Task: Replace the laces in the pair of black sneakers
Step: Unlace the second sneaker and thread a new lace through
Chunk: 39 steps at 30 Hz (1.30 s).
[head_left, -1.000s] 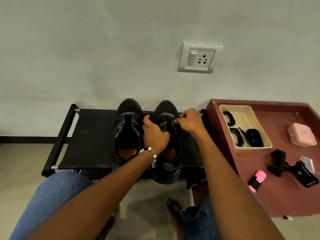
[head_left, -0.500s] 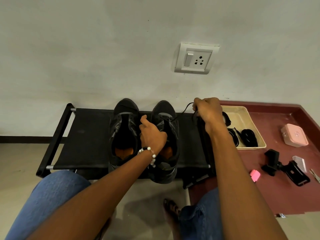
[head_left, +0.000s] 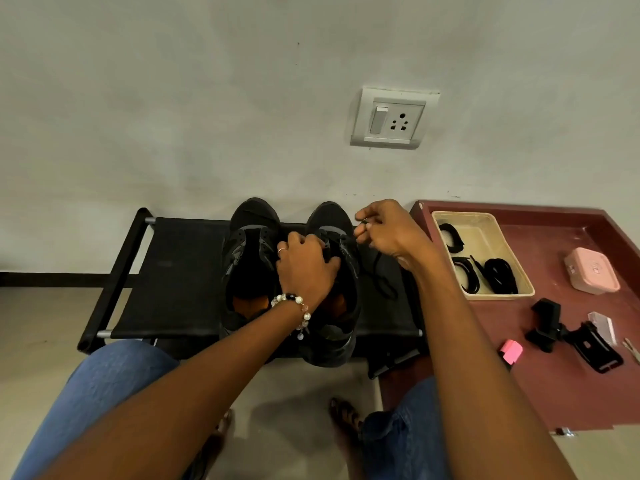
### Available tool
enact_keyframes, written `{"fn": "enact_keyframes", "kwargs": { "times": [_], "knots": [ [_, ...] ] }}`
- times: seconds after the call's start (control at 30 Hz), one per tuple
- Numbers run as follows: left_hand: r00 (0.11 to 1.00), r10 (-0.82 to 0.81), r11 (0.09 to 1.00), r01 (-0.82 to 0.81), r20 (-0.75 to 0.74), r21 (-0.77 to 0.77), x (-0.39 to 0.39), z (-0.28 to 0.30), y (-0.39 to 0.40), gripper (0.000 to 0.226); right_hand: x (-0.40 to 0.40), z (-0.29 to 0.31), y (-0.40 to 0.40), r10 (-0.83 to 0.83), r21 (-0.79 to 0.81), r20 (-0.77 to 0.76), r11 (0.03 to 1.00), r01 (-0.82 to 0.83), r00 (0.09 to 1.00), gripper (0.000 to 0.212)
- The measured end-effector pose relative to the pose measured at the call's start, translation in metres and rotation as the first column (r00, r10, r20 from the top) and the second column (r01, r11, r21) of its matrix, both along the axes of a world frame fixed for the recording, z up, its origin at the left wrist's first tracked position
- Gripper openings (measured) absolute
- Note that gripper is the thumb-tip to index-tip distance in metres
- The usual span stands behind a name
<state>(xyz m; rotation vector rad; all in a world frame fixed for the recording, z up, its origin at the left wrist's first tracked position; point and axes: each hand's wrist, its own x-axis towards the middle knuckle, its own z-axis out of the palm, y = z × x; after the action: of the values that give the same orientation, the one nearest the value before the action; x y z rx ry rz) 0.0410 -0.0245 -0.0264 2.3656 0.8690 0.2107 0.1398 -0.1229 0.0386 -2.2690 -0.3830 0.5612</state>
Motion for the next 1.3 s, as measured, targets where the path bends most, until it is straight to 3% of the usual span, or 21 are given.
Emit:
{"fn": "enact_keyframes", "kwargs": {
  "times": [0.13,0.23,0.4,0.57,1.1,1.2,1.3],
  "knots": [
    [0.999,-0.036,0.997,0.037,0.008,-0.065,0.0,0.001,0.006,0.046,-0.008,-0.01,0.006,-0.065,0.161,-0.022,0.985,0.068,0.998,0.015],
    [0.998,-0.05,0.997,0.052,0.033,-0.062,0.0,0.002,0.007,0.044,-0.006,-0.025,0.013,-0.076,0.158,0.024,0.985,0.071,0.997,0.005],
    [0.998,-0.028,0.995,0.034,0.065,-0.096,0.001,0.004,0.011,0.035,-0.004,-0.043,0.025,0.115,-0.125,0.288,0.989,-0.081,0.951,0.01],
    [0.997,0.021,0.991,-0.01,0.08,-0.136,0.001,0.011,0.013,0.029,-0.007,-0.047,0.03,0.205,-0.245,0.336,0.961,-0.125,0.919,0.01],
    [0.998,0.048,0.976,-0.037,0.048,-0.214,-0.001,0.017,0.019,0.032,-0.013,-0.057,0.03,0.151,-0.207,0.274,0.974,-0.095,0.95,0.012],
    [1.0,-0.01,0.964,0.015,0.019,-0.265,0.0,0.019,0.021,0.025,-0.012,-0.06,0.028,0.115,-0.169,0.265,0.983,-0.071,0.957,0.022],
    [0.999,-0.047,0.924,0.049,0.014,-0.379,0.005,0.019,0.031,0.013,-0.011,-0.065,0.028,0.071,-0.122,0.213,0.991,-0.046,0.974,0.018]
  ]
}}
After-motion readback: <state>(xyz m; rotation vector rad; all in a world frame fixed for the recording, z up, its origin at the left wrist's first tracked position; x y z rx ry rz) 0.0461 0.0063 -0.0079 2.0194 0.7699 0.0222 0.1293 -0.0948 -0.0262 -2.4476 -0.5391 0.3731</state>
